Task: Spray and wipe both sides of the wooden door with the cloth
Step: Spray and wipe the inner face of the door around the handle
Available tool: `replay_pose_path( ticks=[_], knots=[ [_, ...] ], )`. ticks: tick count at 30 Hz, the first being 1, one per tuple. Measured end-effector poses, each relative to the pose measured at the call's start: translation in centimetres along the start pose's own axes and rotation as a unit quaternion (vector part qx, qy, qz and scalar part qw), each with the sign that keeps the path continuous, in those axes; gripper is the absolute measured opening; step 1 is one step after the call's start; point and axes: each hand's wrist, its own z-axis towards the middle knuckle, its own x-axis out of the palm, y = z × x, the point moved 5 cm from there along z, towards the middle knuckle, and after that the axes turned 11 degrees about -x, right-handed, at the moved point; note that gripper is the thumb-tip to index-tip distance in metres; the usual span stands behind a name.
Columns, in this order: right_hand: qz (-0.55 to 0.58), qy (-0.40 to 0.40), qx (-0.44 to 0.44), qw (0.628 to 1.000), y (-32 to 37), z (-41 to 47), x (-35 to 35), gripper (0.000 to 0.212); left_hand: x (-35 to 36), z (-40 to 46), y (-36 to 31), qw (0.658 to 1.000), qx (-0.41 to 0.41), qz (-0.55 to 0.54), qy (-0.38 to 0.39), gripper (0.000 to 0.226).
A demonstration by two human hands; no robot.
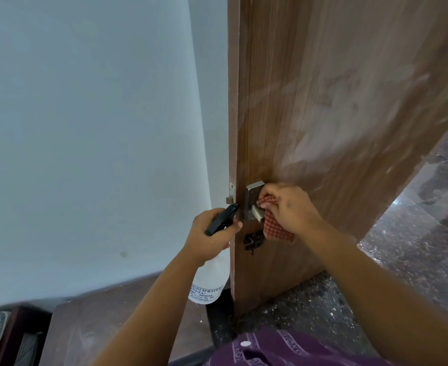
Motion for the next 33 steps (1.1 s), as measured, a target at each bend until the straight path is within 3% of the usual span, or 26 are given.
replay_pose_path(
  ticks=[3, 6, 8, 12, 16, 20, 24, 26, 33],
  knots=[
    [-0.019, -0.013, -0.034, 0.999, 0.0, -0.2, 0.1, 0.016, 0.9, 0.3, 0.1, 1.0, -0.002, -0.007, 0.013, 0.01],
    [-0.031, -0.151, -0.092, 0.984, 0.5, -0.7, -1.7, 0.015, 2.1, 0.4, 0.2, 1.0, 0.018, -0.011, 0.02, 0.015],
    [-0.013, -0.194, -0.099, 0.976, 0.3, -0.3, -2.3, 0.018, 2.6, 0.3, -0.1, 0.998, 0.056, -0.002, 0.017, 0.016],
    [0.034, -0.15, -0.127, 0.98, -0.5, 0.1, -2.0, 0.02, 3.9, 0.0, -0.7, 0.993, 0.104, 0.023, 0.054, 0.031],
    [0.033, -0.02, -0.164, 0.986, -1.1, -0.4, -0.9, 0.017, 5.4, -0.3, -0.7, 0.985, 0.142, 0.074, 0.063, 0.049],
    [0.037, -0.136, -0.159, 0.977, 0.3, 0.4, -4.0, 0.024, 5.8, -0.4, 0.2, 0.982, 0.156, 0.103, 0.026, 0.047],
    [-0.004, -0.016, -0.171, 0.985, 2.2, 2.0, -2.2, 0.022, 6.4, -0.6, 0.0, 0.986, 0.148, 0.083, 0.001, 0.048],
    [-0.046, -0.02, -0.18, 0.982, 2.2, 1.6, -0.9, 0.025, 7.0, -1.0, 0.0, 0.987, 0.147, 0.061, -0.006, 0.053],
    [0.013, -0.066, -0.104, 0.992, -0.4, 1.0, -1.8, 0.026, 7.6, -1.1, 0.4, 0.996, 0.082, 0.024, -0.02, 0.056]
  ],
)
